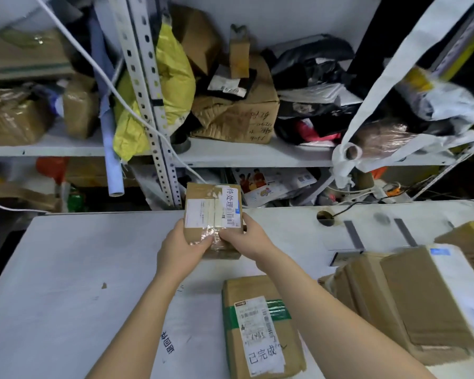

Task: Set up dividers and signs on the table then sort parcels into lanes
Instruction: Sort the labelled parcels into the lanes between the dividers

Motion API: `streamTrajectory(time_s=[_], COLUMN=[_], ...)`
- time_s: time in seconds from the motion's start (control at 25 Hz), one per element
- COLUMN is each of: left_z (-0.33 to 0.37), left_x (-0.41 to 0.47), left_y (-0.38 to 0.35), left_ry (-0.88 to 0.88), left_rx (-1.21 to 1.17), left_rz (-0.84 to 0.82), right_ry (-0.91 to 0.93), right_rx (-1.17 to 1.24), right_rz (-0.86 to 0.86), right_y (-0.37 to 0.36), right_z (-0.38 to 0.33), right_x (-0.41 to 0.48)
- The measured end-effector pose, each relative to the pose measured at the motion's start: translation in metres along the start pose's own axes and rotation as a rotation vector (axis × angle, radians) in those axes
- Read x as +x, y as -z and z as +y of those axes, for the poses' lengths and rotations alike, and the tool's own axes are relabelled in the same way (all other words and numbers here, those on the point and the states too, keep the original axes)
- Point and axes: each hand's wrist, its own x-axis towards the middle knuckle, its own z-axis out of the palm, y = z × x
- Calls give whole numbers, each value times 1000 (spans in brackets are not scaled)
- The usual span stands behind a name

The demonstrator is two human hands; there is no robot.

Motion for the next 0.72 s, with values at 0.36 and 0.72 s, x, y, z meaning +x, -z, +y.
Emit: streamTrajectory(time_s=[0.36, 0.72], left_z=[110, 136], left_x=[-141, -316], left_y=[-7, -50], left_ry=[-31, -15], left_rx=[22, 2], left_rz=[187, 216], right_ry=[262, 344], right_rx=[-45, -63], right_rz=[27, -28], right_y=[112, 177], right_z=[-19, 59], right_x=[-138, -276])
